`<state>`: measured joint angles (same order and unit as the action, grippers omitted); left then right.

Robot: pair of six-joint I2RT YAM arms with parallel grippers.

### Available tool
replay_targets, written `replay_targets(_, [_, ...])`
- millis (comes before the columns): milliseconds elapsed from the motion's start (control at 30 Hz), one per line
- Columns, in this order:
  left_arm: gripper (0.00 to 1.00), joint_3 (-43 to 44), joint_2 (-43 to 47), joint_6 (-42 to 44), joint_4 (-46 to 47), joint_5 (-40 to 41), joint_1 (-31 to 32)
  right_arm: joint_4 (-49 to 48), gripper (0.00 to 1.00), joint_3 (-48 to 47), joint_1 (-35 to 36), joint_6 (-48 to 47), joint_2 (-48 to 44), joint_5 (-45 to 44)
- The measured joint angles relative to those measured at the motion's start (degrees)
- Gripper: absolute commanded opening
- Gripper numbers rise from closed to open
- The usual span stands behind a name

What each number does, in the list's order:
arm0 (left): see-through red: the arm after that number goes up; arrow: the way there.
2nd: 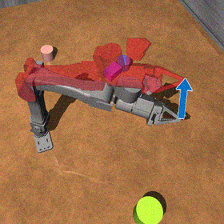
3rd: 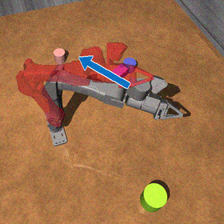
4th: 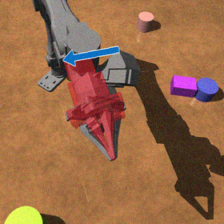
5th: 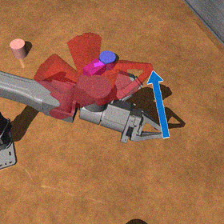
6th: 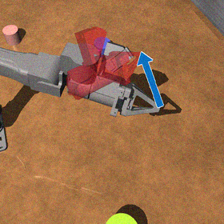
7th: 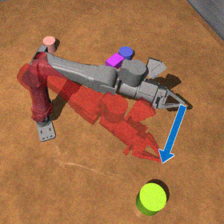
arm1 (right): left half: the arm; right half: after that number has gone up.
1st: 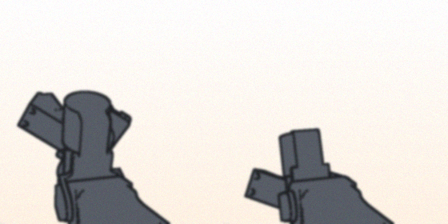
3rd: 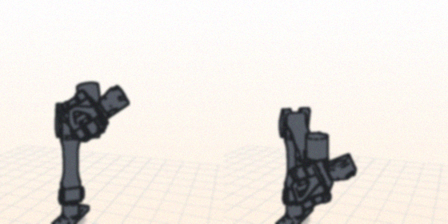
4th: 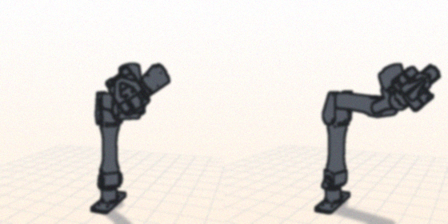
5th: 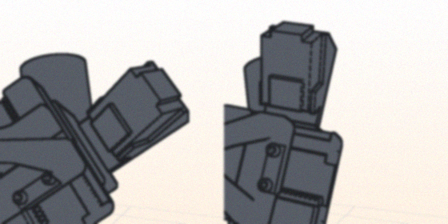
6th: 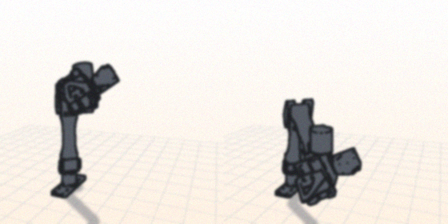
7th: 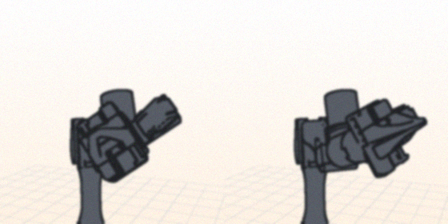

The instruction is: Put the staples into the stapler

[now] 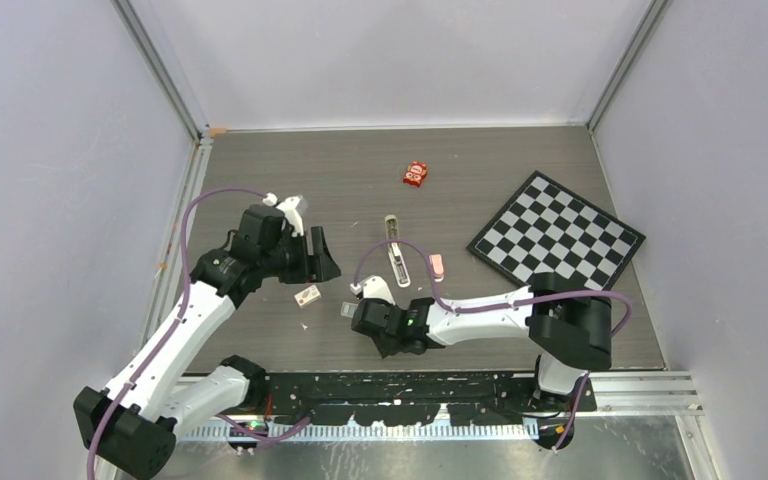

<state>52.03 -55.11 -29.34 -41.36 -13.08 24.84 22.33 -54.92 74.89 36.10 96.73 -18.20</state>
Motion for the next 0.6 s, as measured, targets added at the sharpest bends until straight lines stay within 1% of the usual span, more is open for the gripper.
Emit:
replay_targets(267, [0.6, -0.7, 0.0, -0.4, 0.0, -2.6, -1.6, -1.4, 0.24, 0.4, 0.0, 0.0, 0.3, -0.3])
replay_targets(600, [0.58, -0.6, -0.5, -0.3, -0.1, -6.4, -3.6, -1.8, 0.23, 1.3, -0.8, 0.0, -0.9, -0.4])
